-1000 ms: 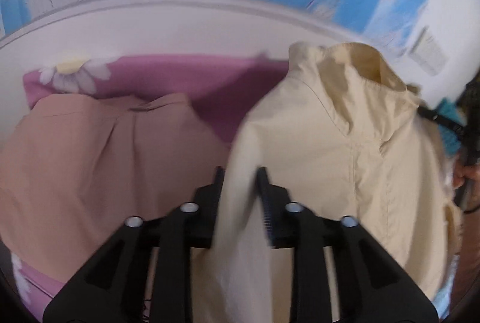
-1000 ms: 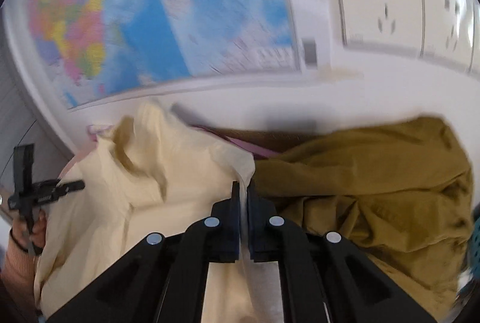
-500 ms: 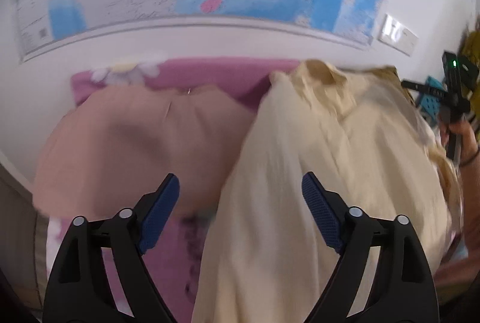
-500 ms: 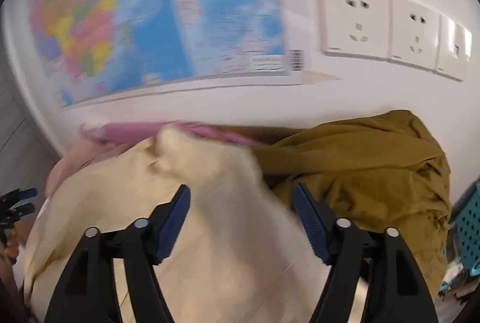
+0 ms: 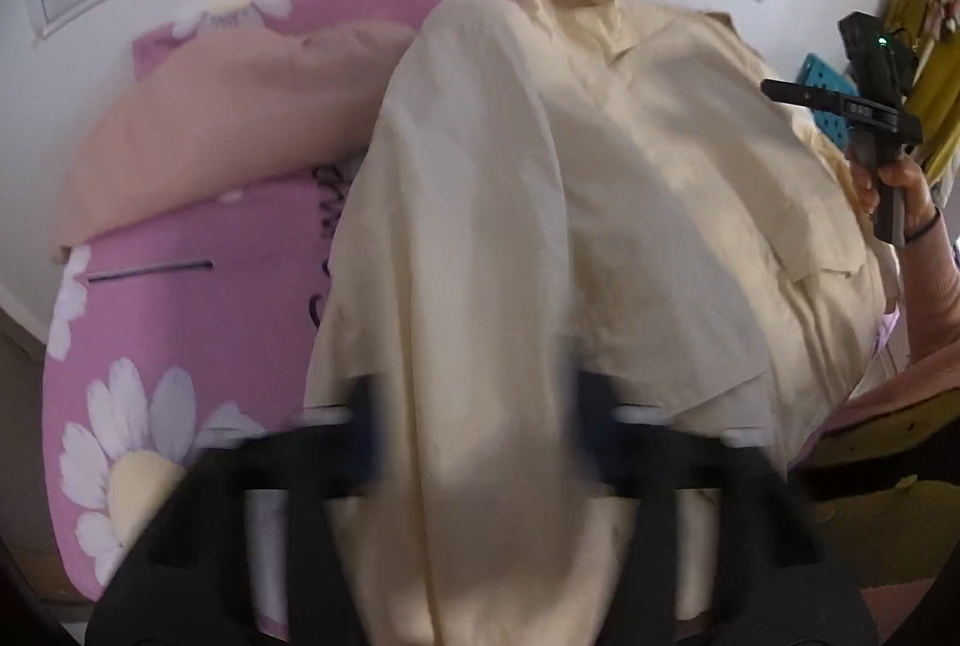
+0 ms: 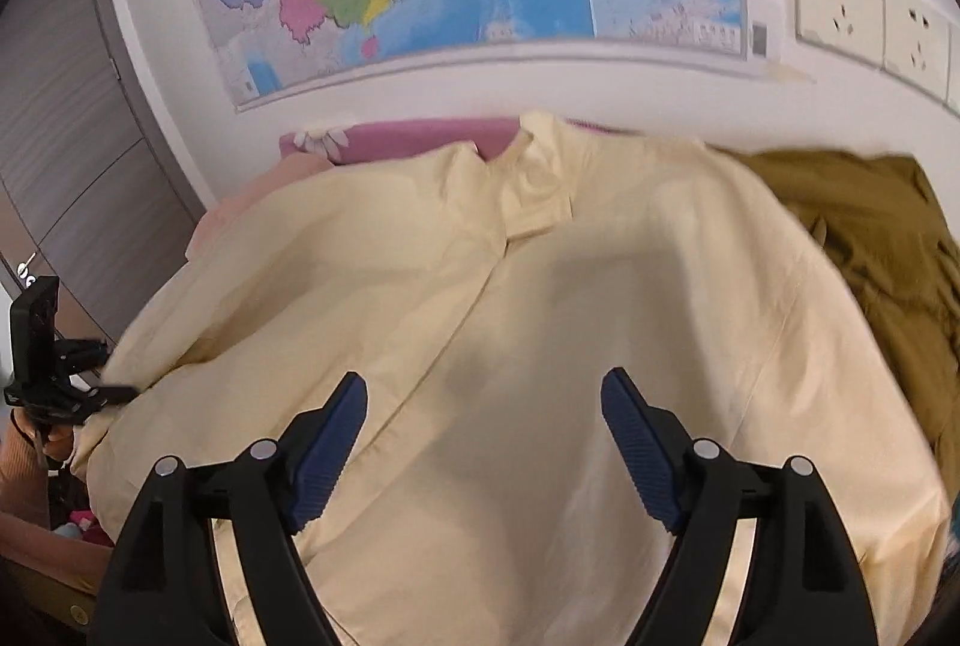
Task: Fold large clothes
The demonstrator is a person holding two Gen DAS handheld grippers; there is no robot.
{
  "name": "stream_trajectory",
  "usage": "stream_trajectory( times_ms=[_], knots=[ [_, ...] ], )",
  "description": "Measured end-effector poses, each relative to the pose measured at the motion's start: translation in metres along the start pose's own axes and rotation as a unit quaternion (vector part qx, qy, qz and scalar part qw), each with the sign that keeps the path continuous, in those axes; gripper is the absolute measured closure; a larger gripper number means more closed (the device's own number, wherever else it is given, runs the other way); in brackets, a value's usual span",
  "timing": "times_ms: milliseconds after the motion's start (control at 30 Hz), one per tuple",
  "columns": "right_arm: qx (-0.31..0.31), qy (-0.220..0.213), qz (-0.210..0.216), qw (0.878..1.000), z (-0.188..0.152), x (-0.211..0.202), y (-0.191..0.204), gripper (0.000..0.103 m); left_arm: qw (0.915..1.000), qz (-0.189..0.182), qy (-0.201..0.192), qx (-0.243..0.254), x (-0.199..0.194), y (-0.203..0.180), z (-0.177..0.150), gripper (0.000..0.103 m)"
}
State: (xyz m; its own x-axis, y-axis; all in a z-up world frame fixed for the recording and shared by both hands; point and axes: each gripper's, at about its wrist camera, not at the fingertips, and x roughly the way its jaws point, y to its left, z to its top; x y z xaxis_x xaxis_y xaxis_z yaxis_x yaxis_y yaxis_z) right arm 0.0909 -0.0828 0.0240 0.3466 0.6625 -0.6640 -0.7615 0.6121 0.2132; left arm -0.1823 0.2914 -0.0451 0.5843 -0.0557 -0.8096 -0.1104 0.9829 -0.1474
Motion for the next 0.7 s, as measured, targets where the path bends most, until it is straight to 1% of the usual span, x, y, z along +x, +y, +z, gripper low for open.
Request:
stream_trajectory(
  times_ms=[33,67,133,200,267,333,400,433,467,500,533,567,600,667,700],
  knots=[
    [0.004,0.003,0.001,1.0,-0.003,0.0,-0.001,0.025,1.0,0.004,-0.002,-0.006,-0.002,0.003,0.003,0.089],
    [0.008,0.003,0.0,1.0,-0.004,0.0,-0.001,0.025,0.9998,0.006,-0.011,-0.016,-0.009,0.009,0.008,0.095],
    [0.018,0.001,0.001,1.0,-0.006,-0.002,-0.003,0.025,0.9986,0.016,-0.04,-0.032,-0.029,0.018,0.022,0.096],
    [0.023,0.0,-0.004,1.0,-0.007,-0.003,-0.006,0.025,0.9962,0.04,-0.067,-0.037,-0.05,0.026,0.04,0.096],
    [0.031,-0.002,-0.004,1.0,-0.008,-0.004,-0.011,0.025,0.9933,0.058,-0.085,-0.052,-0.068,0.037,0.061,0.096],
    [0.038,-0.007,-0.01,0.999,-0.01,-0.005,-0.016,0.025,0.9903,0.083,-0.098,-0.052,-0.077,0.045,0.082,0.096],
    [0.047,-0.009,-0.01,0.999,-0.011,-0.003,-0.022,0.025,0.9882,0.097,-0.1,-0.065,-0.077,0.059,0.1,0.095],
    [0.054,-0.009,-0.015,0.998,-0.012,-0.002,-0.026,0.025,0.9868,0.114,-0.091,-0.069,-0.068,0.067,0.108,0.092],
    [0.058,-0.007,-0.017,0.998,-0.013,0.001,-0.03,0.025,0.9859,0.126,-0.082,-0.073,-0.06,0.072,0.111,0.086],
    [0.06,-0.005,-0.018,0.998,-0.014,0.003,-0.033,0.025,0.9842,0.143,-0.067,-0.08,-0.049,0.078,0.112,0.076],
    [0.064,-0.001,-0.019,0.998,-0.015,0.007,-0.038,0.025,0.9807,0.169,-0.046,-0.087,-0.035,0.085,0.11,0.07],
    [0.068,0.002,-0.019,0.998,-0.017,0.009,-0.04,0.025,0.9752,0.2,-0.016,-0.094,-0.017,0.094,0.105,0.059],
    [0.071,0.008,-0.018,0.997,-0.019,0.013,-0.044,0.026,0.97,0.22,0.009,-0.102,-0.001,0.102,0.098,0.051],
    [0.076,0.02,-0.021,0.997,-0.023,0.02,-0.049,0.027,0.9631,0.241,0.044,-0.112,0.021,0.111,0.083,0.045],
    [0.077,0.024,-0.021,0.997,-0.023,0.02,-0.05,0.028,0.9595,0.254,0.052,-0.109,0.027,0.11,0.077,0.034]
  ],
)
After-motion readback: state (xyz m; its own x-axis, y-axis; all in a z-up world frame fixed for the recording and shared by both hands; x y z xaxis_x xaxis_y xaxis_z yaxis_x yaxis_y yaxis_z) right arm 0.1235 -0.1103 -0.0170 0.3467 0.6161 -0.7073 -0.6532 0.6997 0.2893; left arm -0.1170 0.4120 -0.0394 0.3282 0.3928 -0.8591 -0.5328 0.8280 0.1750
